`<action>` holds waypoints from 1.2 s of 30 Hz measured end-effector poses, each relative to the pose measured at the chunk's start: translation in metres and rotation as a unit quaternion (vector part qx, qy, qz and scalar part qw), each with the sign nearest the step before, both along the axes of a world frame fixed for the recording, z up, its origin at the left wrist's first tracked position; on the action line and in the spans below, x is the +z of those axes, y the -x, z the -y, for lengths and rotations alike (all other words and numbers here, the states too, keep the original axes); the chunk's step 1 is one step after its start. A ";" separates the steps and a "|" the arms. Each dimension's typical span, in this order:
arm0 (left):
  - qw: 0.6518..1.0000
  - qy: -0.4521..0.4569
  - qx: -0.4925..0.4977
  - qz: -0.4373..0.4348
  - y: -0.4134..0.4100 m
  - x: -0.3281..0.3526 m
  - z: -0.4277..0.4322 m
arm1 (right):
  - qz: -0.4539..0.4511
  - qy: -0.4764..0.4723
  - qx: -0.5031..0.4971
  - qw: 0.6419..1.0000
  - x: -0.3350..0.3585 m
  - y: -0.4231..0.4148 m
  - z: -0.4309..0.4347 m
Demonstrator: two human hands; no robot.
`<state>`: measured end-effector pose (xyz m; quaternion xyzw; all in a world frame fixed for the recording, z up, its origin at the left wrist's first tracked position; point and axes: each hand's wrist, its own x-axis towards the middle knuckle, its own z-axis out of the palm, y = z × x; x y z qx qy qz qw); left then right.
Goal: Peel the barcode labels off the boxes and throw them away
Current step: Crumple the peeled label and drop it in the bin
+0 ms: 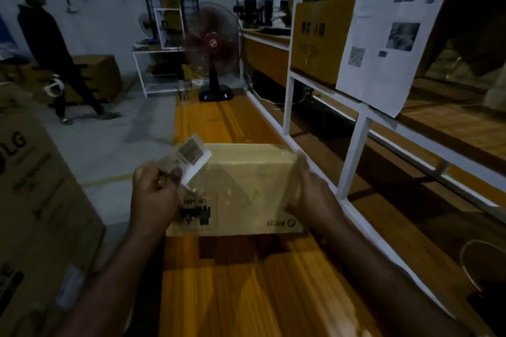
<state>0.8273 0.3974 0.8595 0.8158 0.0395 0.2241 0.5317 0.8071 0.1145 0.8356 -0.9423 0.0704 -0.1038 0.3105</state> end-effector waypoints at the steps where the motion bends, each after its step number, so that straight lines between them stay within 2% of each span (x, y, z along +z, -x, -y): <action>1: 1.000 -0.010 -0.003 -0.016 -0.005 -0.014 -0.003 | -0.033 0.027 0.009 0.999 -0.014 -0.008 -0.001; 4: 0.998 -0.021 -0.025 -0.050 -0.017 -0.053 -0.012 | -0.025 0.079 0.005 0.997 -0.051 -0.033 -0.002; 8: 0.993 -0.007 -0.029 -0.114 -0.040 -0.088 -0.017 | 0.020 0.016 0.002 1.000 -0.082 -0.059 -0.002; 10: 0.992 -0.007 -0.028 -0.119 -0.053 -0.096 -0.016 | 0.032 -0.018 0.009 0.999 -0.091 -0.069 0.000; 12: 0.993 -0.009 -0.016 -0.116 -0.058 -0.081 -0.003 | 0.043 -0.098 -0.019 0.994 -0.084 -0.077 -0.001; 14: 0.992 -0.014 -0.001 -0.129 -0.071 -0.075 0.004 | 0.051 -0.108 -0.044 0.992 -0.080 -0.092 0.001; 16: 0.989 -0.030 0.004 -0.143 -0.083 -0.066 0.010 | 0.040 -0.050 -0.046 0.997 -0.077 -0.106 0.000; 18: 0.987 -0.020 -0.001 -0.160 -0.089 -0.053 0.016 | 0.004 0.052 -0.021 0.998 -0.068 -0.112 0.000; 19: 0.987 -0.019 0.001 -0.160 -0.088 -0.047 0.019 | 0.002 0.139 -0.032 0.990 -0.064 -0.116 -0.001; 20: 0.987 -0.022 0.007 -0.157 -0.086 -0.044 0.021 | 0.017 0.187 -0.042 0.981 -0.059 -0.115 -0.005; 22: 0.989 -0.028 0.026 -0.143 -0.073 -0.041 0.027 | 0.082 0.190 -0.041 0.978 -0.049 -0.105 -0.019; 23: 0.990 -0.025 0.031 -0.136 -0.061 -0.041 0.029 | 0.122 0.151 -0.012 0.981 -0.046 -0.096 -0.030; 24: 0.990 -0.015 0.032 -0.136 -0.048 -0.042 0.030 | 0.142 0.072 0.033 0.987 -0.046 -0.086 -0.042; 26: 0.987 0.011 0.019 -0.158 -0.021 -0.049 0.023 | 0.115 -0.117 0.128 0.978 -0.043 -0.068 -0.073; 28: 0.983 0.023 -0.010 -0.181 0.009 -0.058 0.004 | 0.070 -0.200 0.202 0.956 -0.042 -0.051 -0.104; 31: 0.973 0.021 -0.011 -0.229 0.061 -0.068 -0.033 | 0.018 -0.181 0.334 0.925 -0.037 -0.023 -0.145; 33: 0.969 0.053 0.026 -0.239 0.099 -0.071 -0.057 | -0.005 -0.167 0.414 0.895 -0.032 -0.004 -0.169; 36: 0.965 0.073 0.070 -0.242 0.161 -0.074 -0.091 | 0.002 -0.116 0.503 0.857 -0.028 0.026 -0.211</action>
